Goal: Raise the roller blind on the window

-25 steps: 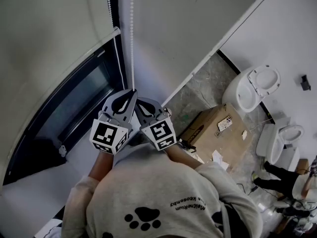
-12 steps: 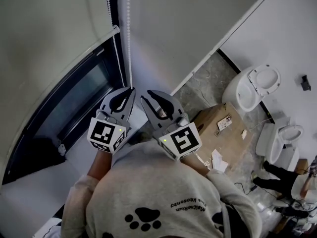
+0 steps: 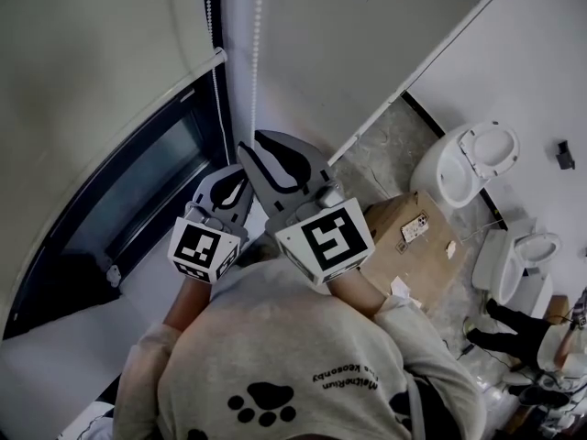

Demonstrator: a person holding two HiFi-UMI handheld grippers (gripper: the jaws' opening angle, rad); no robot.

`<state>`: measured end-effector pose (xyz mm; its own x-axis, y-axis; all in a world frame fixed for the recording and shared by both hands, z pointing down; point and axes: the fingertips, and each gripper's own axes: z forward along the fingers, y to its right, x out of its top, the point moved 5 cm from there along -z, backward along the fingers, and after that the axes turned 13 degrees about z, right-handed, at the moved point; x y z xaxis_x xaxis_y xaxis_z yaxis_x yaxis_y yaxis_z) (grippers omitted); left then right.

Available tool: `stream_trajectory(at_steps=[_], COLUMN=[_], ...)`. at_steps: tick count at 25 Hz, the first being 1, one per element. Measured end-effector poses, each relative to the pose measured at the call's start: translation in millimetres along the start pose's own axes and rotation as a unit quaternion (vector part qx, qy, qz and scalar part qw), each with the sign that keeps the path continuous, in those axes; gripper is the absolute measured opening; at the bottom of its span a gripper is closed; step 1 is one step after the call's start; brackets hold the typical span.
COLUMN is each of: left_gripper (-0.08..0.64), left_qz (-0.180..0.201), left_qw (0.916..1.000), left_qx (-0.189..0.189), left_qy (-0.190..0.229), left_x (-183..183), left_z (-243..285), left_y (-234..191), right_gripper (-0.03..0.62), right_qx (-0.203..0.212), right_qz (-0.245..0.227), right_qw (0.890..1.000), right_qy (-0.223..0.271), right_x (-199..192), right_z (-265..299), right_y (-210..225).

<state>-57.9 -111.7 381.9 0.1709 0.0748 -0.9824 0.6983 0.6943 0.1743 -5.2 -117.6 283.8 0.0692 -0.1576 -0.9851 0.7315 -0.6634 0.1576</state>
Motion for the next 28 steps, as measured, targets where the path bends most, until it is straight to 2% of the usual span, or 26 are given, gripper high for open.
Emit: stream_trajectory(at_steps=[3,6,14,28], left_gripper=[0.009,0.009,0.008,0.008], left_qz=[0.001,0.002,0.004,-0.007], left_qw=[1.0000,1.0000,1.0000,0.9992], left_qx=[-0.002,-0.003,0.003,0.000], left_qy=[0.000,-0.001,-0.004,-0.038], left_x=[0,-2,-6,-51], left_z=[1,2,3,4], left_y=[1,1,-1,3], right_gripper=[0.026,0.012,0.011,0.011], right_qx=[-0.001,0.005,0.012,0.006], right_qz=[-0.005,0.008,0.018,0.030], right_qw=[1.000,1.000,1.000,0.999], right_qy=[0.013,0.016,0.022,-0.015], right_x=[6,7,4,-38], right_z=[0,1,2,10], right_y=[0,0,3,9])
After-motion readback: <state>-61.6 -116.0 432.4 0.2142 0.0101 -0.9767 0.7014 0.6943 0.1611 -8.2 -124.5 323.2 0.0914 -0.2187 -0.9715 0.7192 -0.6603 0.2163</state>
